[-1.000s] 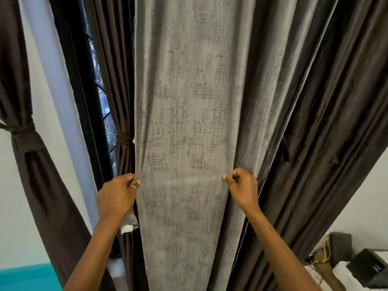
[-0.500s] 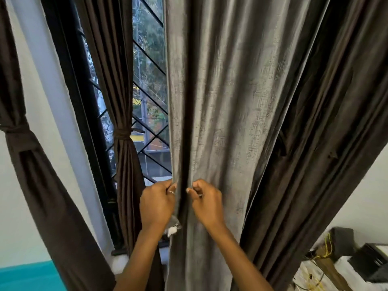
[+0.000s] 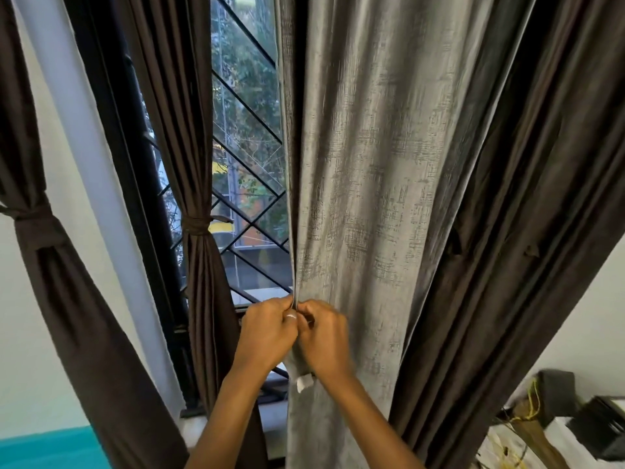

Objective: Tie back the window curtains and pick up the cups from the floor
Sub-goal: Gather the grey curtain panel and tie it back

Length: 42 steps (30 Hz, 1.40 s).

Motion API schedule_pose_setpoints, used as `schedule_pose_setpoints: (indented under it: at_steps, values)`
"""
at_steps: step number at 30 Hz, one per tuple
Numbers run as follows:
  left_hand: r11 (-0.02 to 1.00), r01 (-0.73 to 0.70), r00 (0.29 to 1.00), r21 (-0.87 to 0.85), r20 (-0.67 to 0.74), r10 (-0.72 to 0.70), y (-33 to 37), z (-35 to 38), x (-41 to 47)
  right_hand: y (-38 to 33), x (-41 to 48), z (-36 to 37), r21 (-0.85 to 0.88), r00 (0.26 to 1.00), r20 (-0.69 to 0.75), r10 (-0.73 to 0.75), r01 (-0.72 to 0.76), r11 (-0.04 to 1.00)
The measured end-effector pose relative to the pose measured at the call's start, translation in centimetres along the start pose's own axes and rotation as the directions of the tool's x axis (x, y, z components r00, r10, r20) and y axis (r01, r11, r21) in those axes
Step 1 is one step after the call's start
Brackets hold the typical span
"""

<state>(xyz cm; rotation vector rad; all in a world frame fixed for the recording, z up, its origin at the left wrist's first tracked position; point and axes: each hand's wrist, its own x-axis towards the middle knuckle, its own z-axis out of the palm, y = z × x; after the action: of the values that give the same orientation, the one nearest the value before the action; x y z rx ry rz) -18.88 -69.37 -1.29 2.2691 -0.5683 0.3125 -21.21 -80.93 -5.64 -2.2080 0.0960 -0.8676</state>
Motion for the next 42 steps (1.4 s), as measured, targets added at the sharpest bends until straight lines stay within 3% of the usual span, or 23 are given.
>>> schedule_pose_setpoints:
  at_steps: [10,14,19,21,24,27,29,31,35,42]
  values:
    - [0.993,0.115,0.991,0.037,-0.073,-0.112,1.4,-0.4,0.9,0.2,-0.7,0.6,0.076,0.997,-0.076,-0.023,0.029,0.997]
    - [0.99,0.092,0.994,0.106,-0.067,-0.085,1.7,-0.2,1.2,0.4,-0.8,0.5,0.055,0.993,-0.112,-0.045,0.051,0.997]
    - [0.989,0.055,0.996,0.136,-0.071,-0.046,1.5,0.5,1.3,1.3,-0.4,-1.6,0.063,0.993,0.042,-0.112,0.109,0.992]
    - [0.988,0.057,0.997,0.141,-0.067,-0.048,1.0,0.5,1.5,2.1,-0.3,-2.9,0.105,0.995,0.066,-0.069,0.062,0.993]
    - [0.988,0.047,0.997,0.145,-0.073,-0.037,0.0,0.3,1.9,3.7,-0.3,-5.7,0.084,0.985,-0.157,0.066,-0.053,0.995]
    - [0.992,0.025,0.996,0.121,-0.087,-0.015,-0.8,0.1,2.1,5.4,-0.3,-9.1,-0.069,0.893,-0.447,0.056,-0.096,0.993]
    - [0.994,0.014,0.995,0.109,-0.095,-0.003,-1.2,0.0,2.1,6.6,0.0,-11.1,-0.076,0.838,-0.531,0.128,-0.198,0.977]
    - [0.996,-0.004,0.995,0.094,-0.103,0.014,-1.6,0.0,2.1,7.6,0.6,-12.5,-0.063,0.839,-0.504,0.203,-0.27,0.961]
    - [0.997,-0.001,0.991,0.076,-0.135,0.012,-2.1,-0.1,2.3,8.8,1.9,-14.4,-0.087,0.925,-0.345,0.16,-0.201,0.976]
    - [0.996,0.062,0.983,0.056,-0.179,-0.051,-3.4,-0.9,2.9,9.7,3.0,-15.8,-0.16,0.926,-0.331,0.182,-0.245,0.956]
